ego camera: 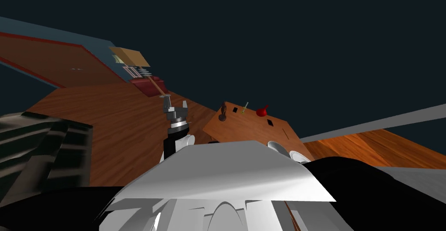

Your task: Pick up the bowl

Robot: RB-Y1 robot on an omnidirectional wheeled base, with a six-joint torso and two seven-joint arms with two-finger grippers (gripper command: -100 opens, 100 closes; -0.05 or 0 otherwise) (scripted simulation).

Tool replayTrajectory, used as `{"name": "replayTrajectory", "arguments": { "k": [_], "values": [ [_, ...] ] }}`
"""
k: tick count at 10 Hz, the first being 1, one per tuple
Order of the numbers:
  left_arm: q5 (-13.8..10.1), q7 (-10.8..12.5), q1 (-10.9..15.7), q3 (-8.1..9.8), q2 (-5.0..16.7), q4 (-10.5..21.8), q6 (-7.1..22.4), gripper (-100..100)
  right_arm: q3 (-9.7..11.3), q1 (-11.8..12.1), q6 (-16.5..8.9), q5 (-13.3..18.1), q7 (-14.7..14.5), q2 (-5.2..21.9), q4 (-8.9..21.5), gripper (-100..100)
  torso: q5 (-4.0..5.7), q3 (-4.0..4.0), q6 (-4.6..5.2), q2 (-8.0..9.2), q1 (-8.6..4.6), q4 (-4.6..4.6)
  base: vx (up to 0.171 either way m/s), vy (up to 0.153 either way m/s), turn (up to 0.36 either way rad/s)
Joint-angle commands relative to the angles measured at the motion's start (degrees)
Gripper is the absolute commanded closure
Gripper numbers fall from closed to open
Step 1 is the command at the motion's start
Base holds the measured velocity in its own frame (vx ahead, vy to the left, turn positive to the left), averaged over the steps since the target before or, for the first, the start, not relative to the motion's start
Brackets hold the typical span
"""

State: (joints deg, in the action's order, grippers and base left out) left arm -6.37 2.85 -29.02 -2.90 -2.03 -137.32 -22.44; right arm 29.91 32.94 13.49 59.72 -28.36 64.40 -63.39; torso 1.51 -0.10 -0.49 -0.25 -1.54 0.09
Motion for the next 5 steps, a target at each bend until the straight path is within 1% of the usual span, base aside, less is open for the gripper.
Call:
{"name": "replayTrajectory", "arguments": {
  "k": [1, 2, 3, 4, 5],
  "values": [
    [0.0, 0.0, 0.0, 0.0, 0.0, 0.0, 0.0, 0, -2.0, 2.9, -1.7, 1.1, -0.6, 0.8, -2.9, 100, 0.0, 0.0, 0.0, 0.0, 0.0, 0.0, 0.108, 0.009, -0.139],
    [0.0, 0.0, 0.0, 0.0, 0.0, 0.0, 0.0, 0, -2.0, 4.1, -1.7, 1.1, -0.6, 0.8, -4.6, 100, -0.06, -0.07, 0.11, -0.12, 0.07, -0.05, 0.121, 0.003, -0.128],
    [0.0, 0.0, 0.0, 0.0, 0.0, 0.0, 0.0, 0, -2.0, 4.1, -1.7, 1.1, -0.6, 0.8, -5.6, 100, -0.04, -0.11, 0.08, -0.17, 0.08, -0.07, 0.034, -0.012, 0.006],
    [0.0, 0.0, 0.0, 0.0, 0.0, 0.0, 0.0, 0, -1.7, 3.6, -1.7, 1.2, -0.4, 0.8, -4.7, 100, -0.02, -0.01, 0.02, 0.02, 0.03, -0.02, 0.001, -0.006, 0.017],
    [0.0, 0.0, 0.0, 0.0, 0.0, 0.0, 0.0, 0, -1.7, 3.6, -1.7, 1.2, -0.5, 0.8, -4.9, 0, -0.04, 0.06, 0.07, 0.15, 0.0, -0.01, 0.0, 0.0, 0.0]
  ]
}}
